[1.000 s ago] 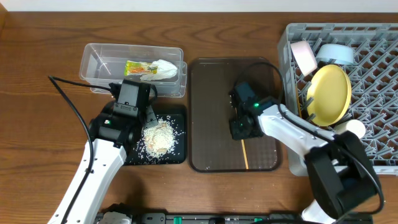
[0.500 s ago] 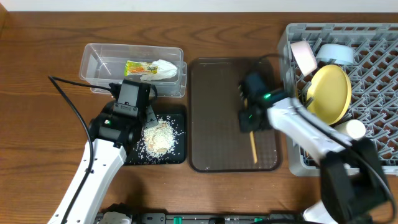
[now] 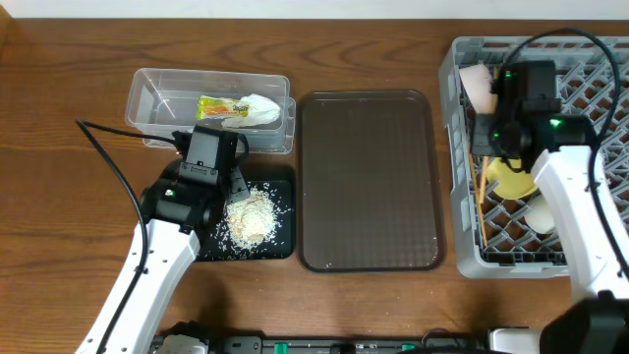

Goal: Sort waste into correct bins and load items into the dishwasher rack
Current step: 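Grasp the remaining chopstick on the brown tray with the right gripper, then place the second chopstick into the rack beside the yellow plate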

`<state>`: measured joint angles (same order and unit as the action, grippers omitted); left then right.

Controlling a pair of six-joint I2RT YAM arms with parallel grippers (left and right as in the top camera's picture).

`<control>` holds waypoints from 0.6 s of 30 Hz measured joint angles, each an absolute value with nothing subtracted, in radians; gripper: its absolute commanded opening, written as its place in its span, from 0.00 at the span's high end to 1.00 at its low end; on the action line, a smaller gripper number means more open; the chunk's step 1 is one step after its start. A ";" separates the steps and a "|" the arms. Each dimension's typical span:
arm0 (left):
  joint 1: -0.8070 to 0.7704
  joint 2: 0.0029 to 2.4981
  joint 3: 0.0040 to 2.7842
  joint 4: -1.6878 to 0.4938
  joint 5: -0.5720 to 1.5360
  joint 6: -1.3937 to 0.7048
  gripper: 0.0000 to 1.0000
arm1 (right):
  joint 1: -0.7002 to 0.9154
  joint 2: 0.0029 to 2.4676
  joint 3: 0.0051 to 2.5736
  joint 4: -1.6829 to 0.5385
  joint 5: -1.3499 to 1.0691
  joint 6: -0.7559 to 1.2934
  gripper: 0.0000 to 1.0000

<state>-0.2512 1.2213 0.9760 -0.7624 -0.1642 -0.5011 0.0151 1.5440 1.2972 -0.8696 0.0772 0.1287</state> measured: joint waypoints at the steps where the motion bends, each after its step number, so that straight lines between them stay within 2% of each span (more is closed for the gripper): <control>1: -0.251 1.221 0.976 -0.762 -0.164 -0.501 0.47 | 0.004 1.551 1.291 -0.870 0.078 0.120 0.99; 4: -0.251 1.221 0.976 -0.762 -0.164 -0.501 0.47 | -0.018 1.579 1.271 -0.872 0.079 0.098 0.98; 5: -0.251 1.221 0.976 -0.762 -0.164 -0.501 0.39 | -0.022 1.589 1.267 -0.871 0.079 0.094 0.94; 7: -0.251 1.221 0.976 -0.762 -0.165 -0.500 0.37 | -0.024 1.614 1.266 -0.870 0.078 0.091 0.82; 10: -0.251 1.221 0.976 -0.762 -0.164 -0.503 0.33 | -0.024 1.634 1.259 -0.852 0.078 0.077 0.76; 14: -0.251 1.221 0.976 -0.762 -0.164 -0.505 0.30 | -0.024 1.632 1.259 -0.818 0.072 0.071 0.75; 15: -0.251 1.221 0.976 -0.761 -0.164 -0.504 0.29 | -0.024 1.630 1.259 -0.813 0.062 0.071 0.72; 16: -0.251 1.221 0.976 -0.758 -0.164 -0.499 0.29 | -0.024 1.626 1.259 -0.803 0.044 0.070 0.66; 18: -0.251 1.221 0.976 -0.737 -0.164 -0.474 0.28 | -0.024 1.607 1.259 -0.770 -0.007 0.066 0.64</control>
